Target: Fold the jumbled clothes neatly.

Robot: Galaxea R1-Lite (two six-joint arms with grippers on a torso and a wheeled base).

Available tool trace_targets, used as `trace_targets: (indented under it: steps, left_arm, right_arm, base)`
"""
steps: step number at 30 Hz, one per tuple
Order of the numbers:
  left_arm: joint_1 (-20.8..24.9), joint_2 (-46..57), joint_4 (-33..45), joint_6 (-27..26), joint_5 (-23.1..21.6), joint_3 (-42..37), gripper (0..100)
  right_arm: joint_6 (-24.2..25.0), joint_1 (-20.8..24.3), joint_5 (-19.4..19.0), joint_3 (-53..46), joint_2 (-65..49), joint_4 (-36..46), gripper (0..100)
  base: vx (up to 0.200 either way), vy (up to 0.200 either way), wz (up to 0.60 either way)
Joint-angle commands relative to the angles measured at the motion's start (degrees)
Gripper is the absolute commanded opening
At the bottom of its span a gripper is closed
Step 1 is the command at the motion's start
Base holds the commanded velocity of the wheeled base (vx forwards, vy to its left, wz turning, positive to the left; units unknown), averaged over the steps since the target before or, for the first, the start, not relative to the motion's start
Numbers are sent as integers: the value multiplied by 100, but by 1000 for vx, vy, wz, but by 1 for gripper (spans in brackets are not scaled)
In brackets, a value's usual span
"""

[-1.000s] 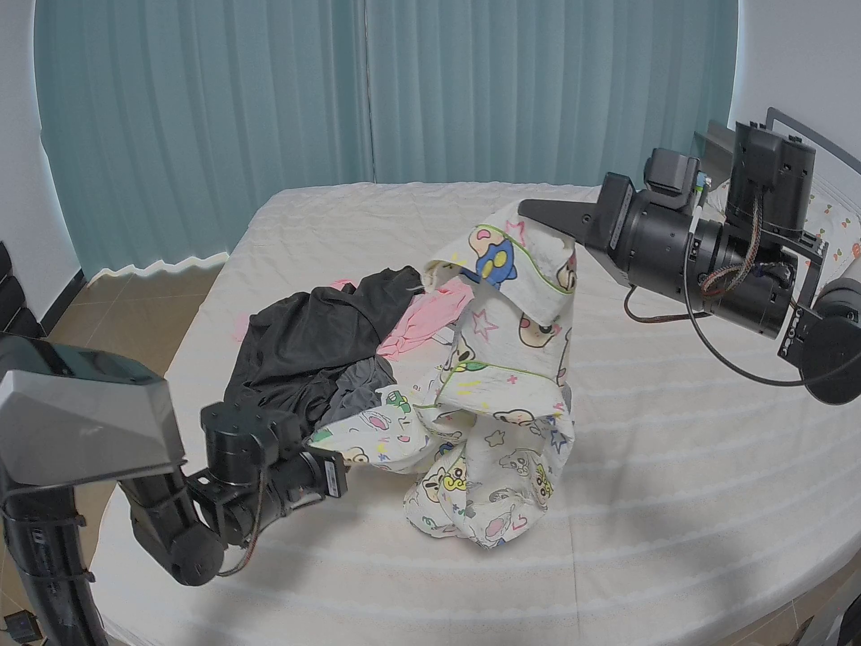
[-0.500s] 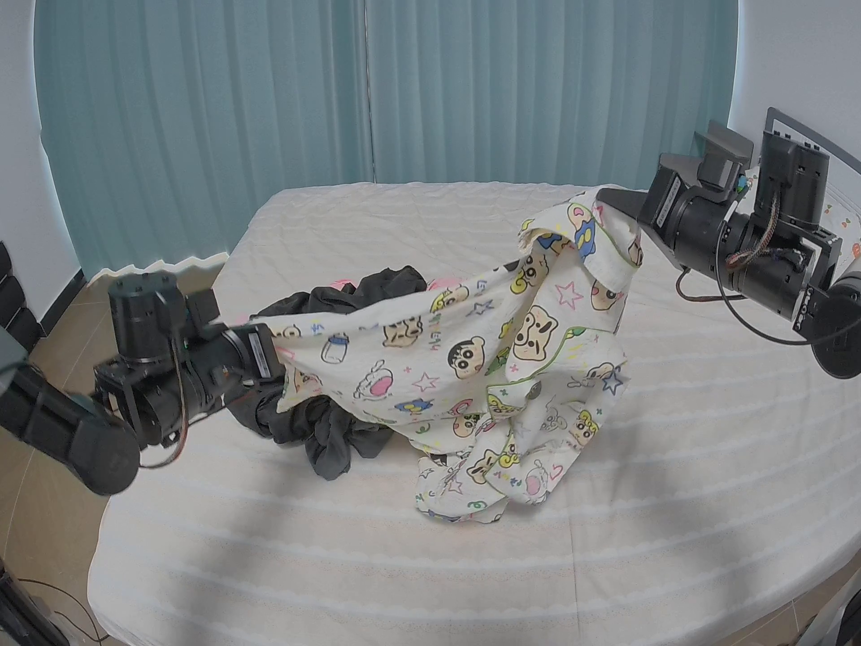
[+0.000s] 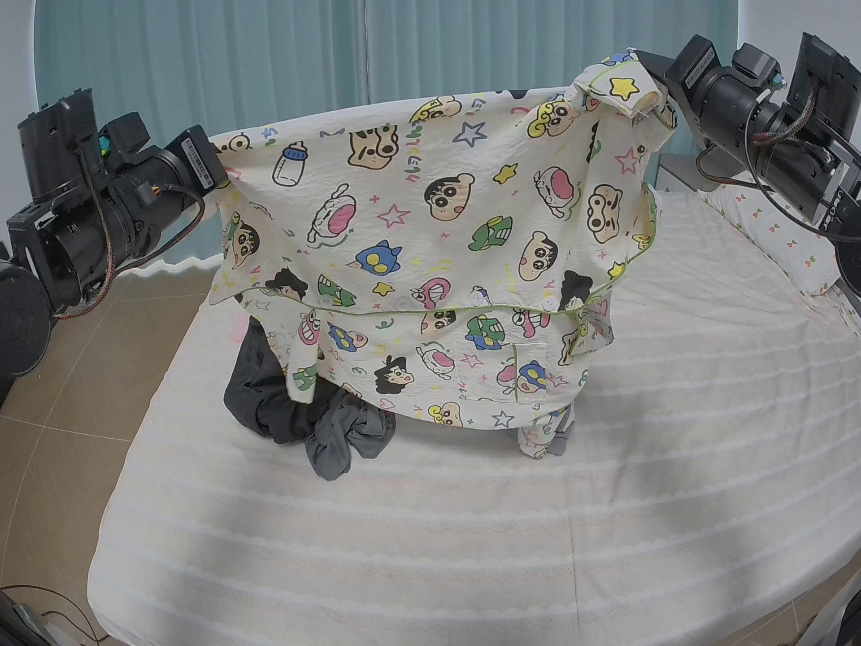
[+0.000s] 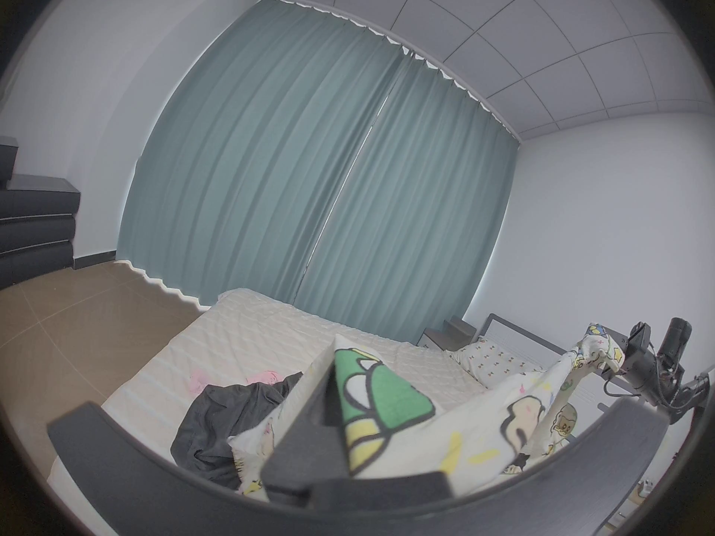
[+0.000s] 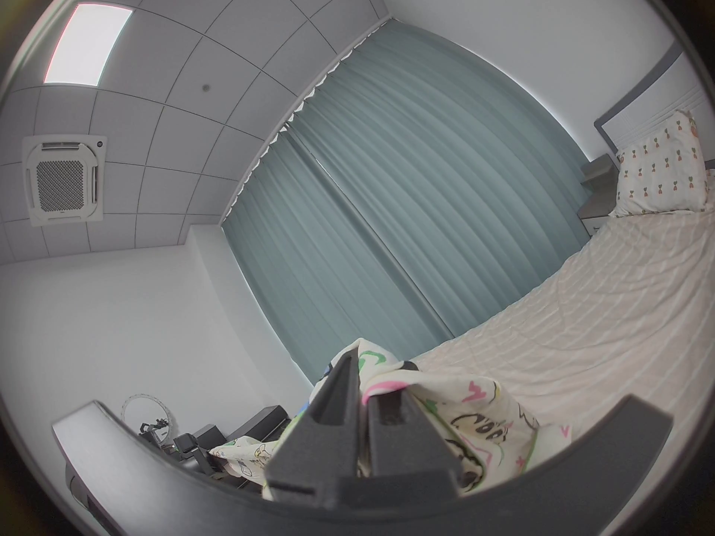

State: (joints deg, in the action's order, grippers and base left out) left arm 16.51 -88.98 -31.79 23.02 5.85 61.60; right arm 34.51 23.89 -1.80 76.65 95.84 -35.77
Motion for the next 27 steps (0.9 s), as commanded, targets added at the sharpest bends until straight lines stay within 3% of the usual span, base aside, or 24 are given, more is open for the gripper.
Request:
trace_targets:
  steps: [1,15,27]
  left_arm:
    - [-7,302,130,63,4,-693,0]
    - [-7,460,156,230,21,-1089,0]
    - [-7,654,165,230,39,-1370,0]
  right_arm:
    - [29,124,13,-959,-198,0,0]
    - [161,124,22,-1285,-277,0,0]
    - [231,159,-31,-1583,-540,17,0]
  base:
    - [0,0,0]
    - [0,0,0]
    - [-200,0,0]
